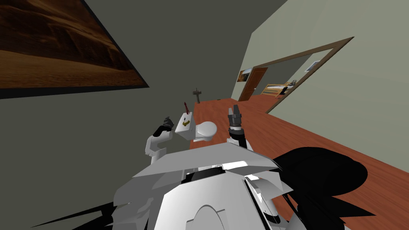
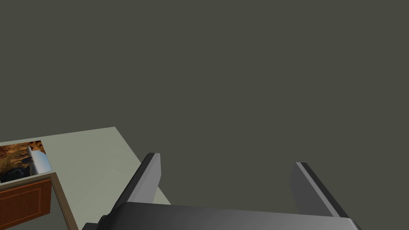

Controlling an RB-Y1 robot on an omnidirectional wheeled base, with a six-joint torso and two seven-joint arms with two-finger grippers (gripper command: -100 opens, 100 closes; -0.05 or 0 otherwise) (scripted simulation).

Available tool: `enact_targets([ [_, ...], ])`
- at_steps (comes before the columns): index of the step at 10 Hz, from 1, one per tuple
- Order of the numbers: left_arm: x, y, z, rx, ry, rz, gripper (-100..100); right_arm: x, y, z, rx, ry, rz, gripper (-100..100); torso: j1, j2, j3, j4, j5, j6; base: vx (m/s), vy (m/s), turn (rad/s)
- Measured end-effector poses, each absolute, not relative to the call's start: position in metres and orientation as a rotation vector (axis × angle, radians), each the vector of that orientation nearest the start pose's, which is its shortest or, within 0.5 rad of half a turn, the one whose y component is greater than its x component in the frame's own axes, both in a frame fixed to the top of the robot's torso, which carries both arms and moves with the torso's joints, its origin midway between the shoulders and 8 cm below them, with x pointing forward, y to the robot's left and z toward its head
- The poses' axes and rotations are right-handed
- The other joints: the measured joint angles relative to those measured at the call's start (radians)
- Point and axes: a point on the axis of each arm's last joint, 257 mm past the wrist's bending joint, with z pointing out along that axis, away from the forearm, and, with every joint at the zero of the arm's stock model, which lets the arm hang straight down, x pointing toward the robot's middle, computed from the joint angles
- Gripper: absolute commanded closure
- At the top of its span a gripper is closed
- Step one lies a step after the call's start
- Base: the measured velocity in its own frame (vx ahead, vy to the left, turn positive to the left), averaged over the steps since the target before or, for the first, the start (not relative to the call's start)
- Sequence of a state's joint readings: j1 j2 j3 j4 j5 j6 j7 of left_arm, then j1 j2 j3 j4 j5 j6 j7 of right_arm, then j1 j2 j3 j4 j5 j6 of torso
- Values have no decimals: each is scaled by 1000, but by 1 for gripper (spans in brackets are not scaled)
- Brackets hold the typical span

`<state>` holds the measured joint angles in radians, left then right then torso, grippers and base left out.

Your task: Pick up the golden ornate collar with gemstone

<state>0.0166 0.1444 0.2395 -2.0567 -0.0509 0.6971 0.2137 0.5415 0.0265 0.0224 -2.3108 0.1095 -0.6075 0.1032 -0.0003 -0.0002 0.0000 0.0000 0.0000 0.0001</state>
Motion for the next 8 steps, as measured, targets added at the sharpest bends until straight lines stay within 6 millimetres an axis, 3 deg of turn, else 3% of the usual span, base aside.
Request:
enact_targets([
  [8, 502, 388, -188, -1696, 1142, -849, -100, 319, -259, 44, 490, 609, 1168, 0, 0, 0, 0, 0, 0, 0, 1, 0, -1],
])
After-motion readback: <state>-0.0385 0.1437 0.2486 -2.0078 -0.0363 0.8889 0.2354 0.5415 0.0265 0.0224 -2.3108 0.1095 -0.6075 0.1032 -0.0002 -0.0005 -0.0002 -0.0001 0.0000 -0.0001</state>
